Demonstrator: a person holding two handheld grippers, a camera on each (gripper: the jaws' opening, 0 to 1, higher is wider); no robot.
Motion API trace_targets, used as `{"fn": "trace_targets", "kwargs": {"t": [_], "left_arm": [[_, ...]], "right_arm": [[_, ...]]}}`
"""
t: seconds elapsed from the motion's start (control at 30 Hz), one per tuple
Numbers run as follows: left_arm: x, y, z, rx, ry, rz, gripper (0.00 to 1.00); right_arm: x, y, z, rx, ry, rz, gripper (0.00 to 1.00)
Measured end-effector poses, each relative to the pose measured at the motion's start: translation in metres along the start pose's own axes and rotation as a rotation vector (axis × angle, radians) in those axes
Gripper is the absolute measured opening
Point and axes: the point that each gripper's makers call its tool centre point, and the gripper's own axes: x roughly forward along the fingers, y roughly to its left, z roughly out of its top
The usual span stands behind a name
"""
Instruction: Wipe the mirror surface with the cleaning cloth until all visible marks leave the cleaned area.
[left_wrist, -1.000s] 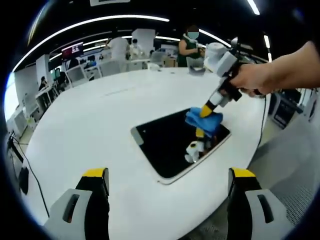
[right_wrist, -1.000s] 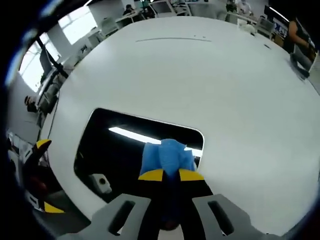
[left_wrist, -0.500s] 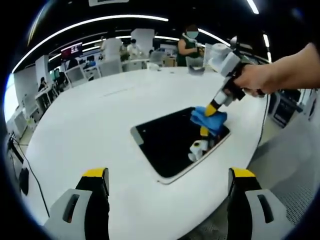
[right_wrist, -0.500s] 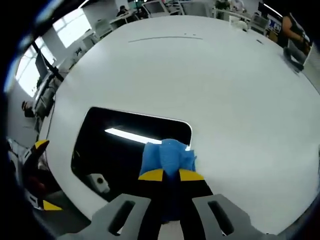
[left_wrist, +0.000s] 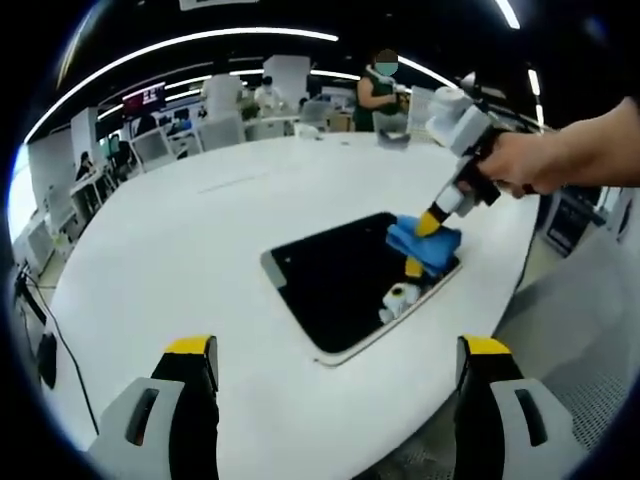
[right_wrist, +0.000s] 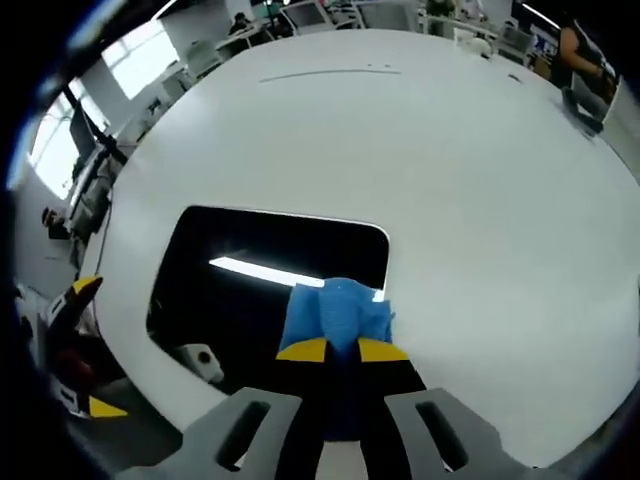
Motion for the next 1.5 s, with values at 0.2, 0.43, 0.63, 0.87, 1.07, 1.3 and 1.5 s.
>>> {"fn": "trace_targets", "kwargs": {"t": [0.2,0.43,0.63,0.87,1.07,1.3,1.5], "left_arm": [[0.0,0.0,-0.001,0.003,0.004,-0.003,0.99],[-0.001,0.001,0.002,-0.014,-0.014,0.003,0.99],[-0.001,0.0,0.004,-0.025,-0.027,-0.002,0.99],[-0.004,-0.003,0.008,-0.078,-0.044,-0.036,1.0],[-0.008,-0.005,0.014,-0.039,-0.053,-0.059,1.0],[-0.016,0.022,0.011,0.002,-0.055,-0.027,1.0],[-0.024,0.032,0.01,0.022,-0.06,-0.014,1.0]], "right_arm": [[-0.006,0.002,-0.013,0.01,0.0,0.002,0.04],[-0.01,0.007,-0.023,0.019,0.002,0.011,0.04],[-0.009,0.008,-0.024,0.027,-0.003,0.01,0.04],[-0.01,0.011,-0.026,0.041,0.0,0.011,0.04],[-0.011,0.011,-0.029,0.047,0.0,0.022,0.04],[-0.009,0.018,-0.028,0.077,-0.009,0.026,0.04],[-0.005,0.042,-0.025,0.036,-0.015,0.036,0.04]]}}
